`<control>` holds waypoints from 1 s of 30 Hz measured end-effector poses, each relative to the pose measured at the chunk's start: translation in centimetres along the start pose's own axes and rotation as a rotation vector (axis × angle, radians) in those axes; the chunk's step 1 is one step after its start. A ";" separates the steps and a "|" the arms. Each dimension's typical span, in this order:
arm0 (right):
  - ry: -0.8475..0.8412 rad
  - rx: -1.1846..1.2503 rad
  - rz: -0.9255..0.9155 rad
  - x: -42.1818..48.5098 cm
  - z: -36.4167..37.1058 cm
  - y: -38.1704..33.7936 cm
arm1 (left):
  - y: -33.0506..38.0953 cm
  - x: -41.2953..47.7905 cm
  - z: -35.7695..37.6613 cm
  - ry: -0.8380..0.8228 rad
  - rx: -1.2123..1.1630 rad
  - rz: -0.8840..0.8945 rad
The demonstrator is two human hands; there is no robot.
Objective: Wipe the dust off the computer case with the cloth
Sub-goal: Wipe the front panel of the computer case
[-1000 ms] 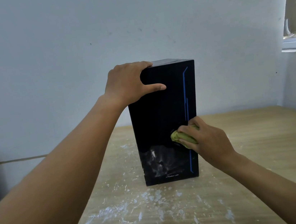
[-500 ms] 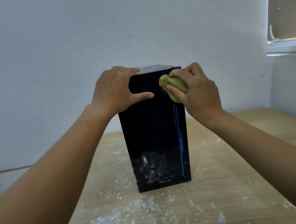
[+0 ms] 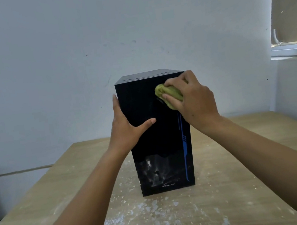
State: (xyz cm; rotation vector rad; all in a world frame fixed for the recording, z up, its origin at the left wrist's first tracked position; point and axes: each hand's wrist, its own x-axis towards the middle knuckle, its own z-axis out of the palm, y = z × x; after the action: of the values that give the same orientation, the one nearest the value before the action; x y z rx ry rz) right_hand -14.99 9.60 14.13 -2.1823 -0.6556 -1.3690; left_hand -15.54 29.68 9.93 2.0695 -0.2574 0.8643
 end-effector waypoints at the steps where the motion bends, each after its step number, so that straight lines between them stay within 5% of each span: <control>1: 0.008 0.001 -0.001 0.5 0.2 -0.5 | -0.1 -0.1 0.2 0.006 -0.018 -0.001; 13: -0.076 -0.056 -0.252 -2.2 3.8 -2.7 | -0.7 -0.4 0.2 0.002 -0.075 0.043; 25: 0.048 -0.038 -0.052 0.1 0.5 -0.1 | -0.9 -0.6 0.2 -0.019 -0.037 0.048; 30: 0.075 -0.045 -0.112 1.3 1.5 -1.7 | -0.9 -0.6 0.1 -0.018 -0.038 0.069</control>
State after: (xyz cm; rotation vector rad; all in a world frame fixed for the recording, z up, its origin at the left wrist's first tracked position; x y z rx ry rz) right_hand -14.47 12.05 15.00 -2.1459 -0.7348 -1.5281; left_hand -15.53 30.12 8.94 2.0442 -0.3543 0.8764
